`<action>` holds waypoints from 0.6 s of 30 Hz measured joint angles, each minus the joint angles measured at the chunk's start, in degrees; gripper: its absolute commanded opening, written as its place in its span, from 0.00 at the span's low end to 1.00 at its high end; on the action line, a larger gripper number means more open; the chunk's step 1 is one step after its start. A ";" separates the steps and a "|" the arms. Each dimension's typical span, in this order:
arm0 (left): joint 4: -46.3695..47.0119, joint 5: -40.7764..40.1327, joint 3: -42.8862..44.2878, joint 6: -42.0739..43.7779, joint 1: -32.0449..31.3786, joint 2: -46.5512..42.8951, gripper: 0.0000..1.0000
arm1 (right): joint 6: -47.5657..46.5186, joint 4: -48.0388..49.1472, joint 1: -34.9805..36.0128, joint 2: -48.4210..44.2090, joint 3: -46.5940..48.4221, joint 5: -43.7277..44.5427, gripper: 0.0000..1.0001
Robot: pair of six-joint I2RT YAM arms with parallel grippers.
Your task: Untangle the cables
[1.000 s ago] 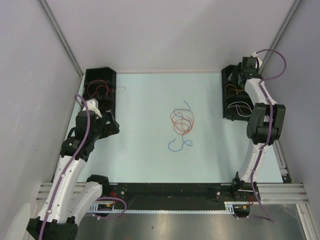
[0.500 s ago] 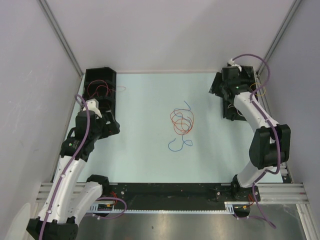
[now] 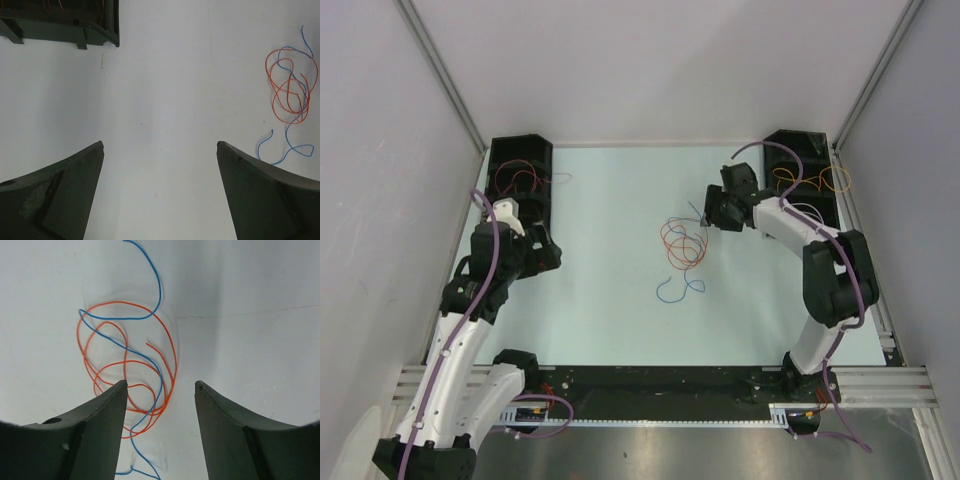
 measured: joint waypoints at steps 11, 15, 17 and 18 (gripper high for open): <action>0.00 0.00 -0.07 0.00 0.02 0.02 1.00 | -0.42 0.20 2.21 7.87 -0.33 -1.22 0.60; 0.00 -0.02 -0.07 0.00 0.00 0.02 1.00 | -0.72 0.33 3.58 9.09 -0.35 -0.48 0.58; 0.00 0.00 -0.07 0.00 0.00 0.02 1.00 | -0.96 0.59 3.93 9.64 -0.33 0.24 0.58; 0.00 -0.02 -0.07 0.00 0.00 0.02 1.00 | -0.98 0.74 3.93 9.86 -0.35 0.57 0.57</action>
